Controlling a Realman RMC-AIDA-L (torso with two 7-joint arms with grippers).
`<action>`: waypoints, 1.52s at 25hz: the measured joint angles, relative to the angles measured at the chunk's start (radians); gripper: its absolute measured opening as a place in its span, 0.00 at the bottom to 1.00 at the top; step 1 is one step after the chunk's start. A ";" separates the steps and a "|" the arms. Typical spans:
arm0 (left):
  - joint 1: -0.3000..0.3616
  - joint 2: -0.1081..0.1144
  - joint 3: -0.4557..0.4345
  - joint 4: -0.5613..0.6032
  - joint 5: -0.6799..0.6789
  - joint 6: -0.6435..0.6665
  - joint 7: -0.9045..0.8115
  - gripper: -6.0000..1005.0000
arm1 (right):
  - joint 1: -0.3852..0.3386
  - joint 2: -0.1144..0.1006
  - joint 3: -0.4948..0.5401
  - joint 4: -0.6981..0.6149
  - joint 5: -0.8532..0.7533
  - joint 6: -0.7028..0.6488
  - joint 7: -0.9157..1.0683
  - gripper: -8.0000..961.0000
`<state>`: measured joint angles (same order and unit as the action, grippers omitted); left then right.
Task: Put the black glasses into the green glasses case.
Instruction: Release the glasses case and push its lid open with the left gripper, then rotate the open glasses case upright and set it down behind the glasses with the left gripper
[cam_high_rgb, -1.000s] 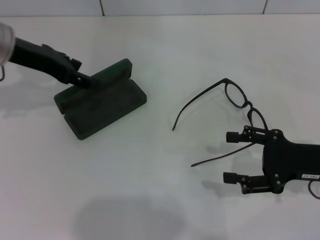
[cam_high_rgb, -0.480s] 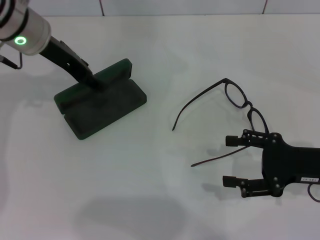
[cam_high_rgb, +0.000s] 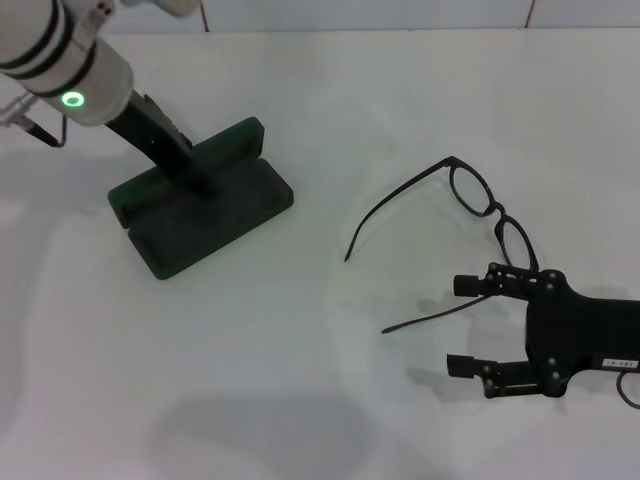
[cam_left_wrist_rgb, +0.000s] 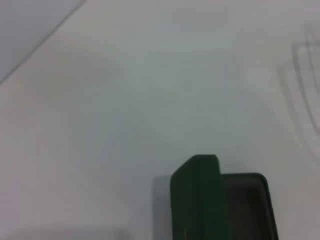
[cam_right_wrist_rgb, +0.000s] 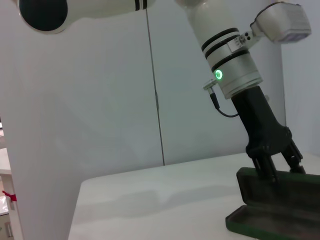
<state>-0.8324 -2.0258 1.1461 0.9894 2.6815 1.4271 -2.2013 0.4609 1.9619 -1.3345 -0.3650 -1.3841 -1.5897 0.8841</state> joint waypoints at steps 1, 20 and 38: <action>0.002 -0.001 0.017 0.000 0.003 -0.007 0.000 0.78 | -0.001 0.000 0.000 0.000 -0.001 0.001 -0.001 0.88; 0.018 -0.011 0.030 0.069 0.009 -0.007 0.002 0.31 | -0.001 0.002 0.000 0.000 -0.010 0.013 -0.001 0.88; 0.062 -0.032 0.032 0.234 -0.054 0.032 0.278 0.21 | -0.004 0.008 0.000 0.000 -0.010 0.023 -0.001 0.88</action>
<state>-0.7701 -2.0574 1.1782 1.2232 2.6279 1.4595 -1.9236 0.4567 1.9700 -1.3346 -0.3653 -1.3943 -1.5665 0.8836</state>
